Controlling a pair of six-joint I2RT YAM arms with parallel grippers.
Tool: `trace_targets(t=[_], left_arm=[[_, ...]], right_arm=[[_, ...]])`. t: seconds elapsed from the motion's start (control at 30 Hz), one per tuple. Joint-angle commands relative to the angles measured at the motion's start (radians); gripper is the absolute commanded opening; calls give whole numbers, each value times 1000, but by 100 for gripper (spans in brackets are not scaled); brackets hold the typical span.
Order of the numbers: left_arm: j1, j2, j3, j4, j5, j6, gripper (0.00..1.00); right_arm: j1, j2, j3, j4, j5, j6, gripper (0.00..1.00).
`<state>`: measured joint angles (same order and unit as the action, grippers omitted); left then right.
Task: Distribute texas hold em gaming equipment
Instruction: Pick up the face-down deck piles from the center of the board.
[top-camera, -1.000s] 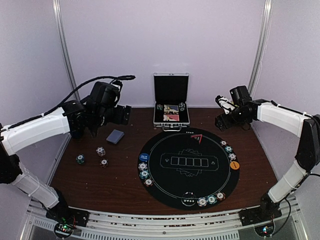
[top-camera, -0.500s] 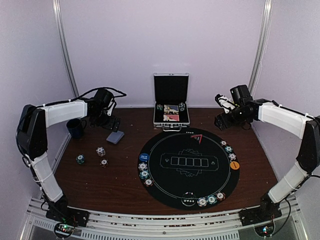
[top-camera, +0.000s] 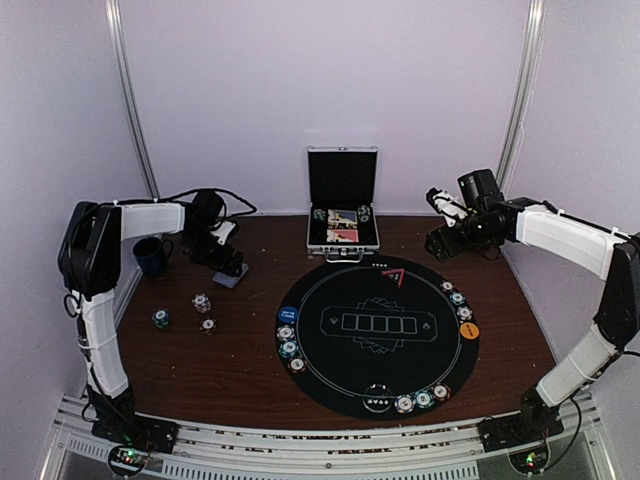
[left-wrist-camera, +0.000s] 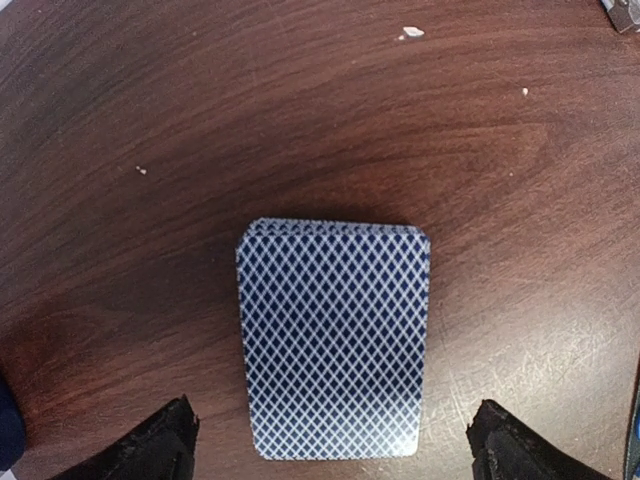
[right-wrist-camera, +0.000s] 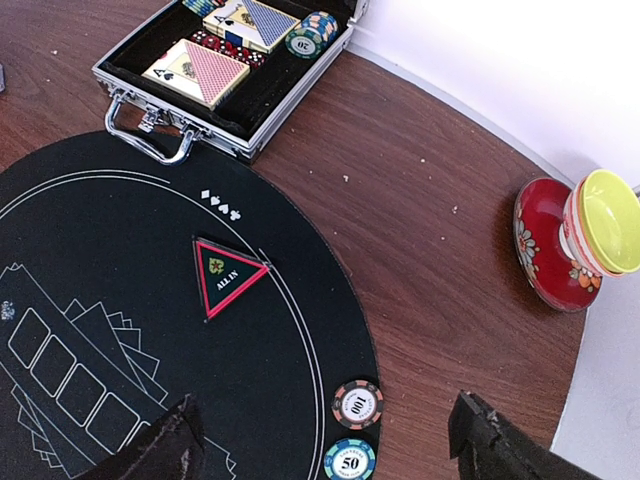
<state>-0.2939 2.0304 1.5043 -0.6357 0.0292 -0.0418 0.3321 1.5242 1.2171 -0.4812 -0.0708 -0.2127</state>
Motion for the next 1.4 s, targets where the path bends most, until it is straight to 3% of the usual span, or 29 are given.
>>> trace_targets(t=[0.0, 0.83, 1.37], left_arm=[[22, 28, 42, -12, 64, 25, 98], [23, 119, 85, -44, 30, 36, 96], [16, 163, 89, -68, -2, 39, 82]], right_arm=[[9, -21, -13, 13, 18, -6, 86], [19, -21, -16, 18, 20, -12, 86], [22, -24, -16, 18, 20, -13, 86]])
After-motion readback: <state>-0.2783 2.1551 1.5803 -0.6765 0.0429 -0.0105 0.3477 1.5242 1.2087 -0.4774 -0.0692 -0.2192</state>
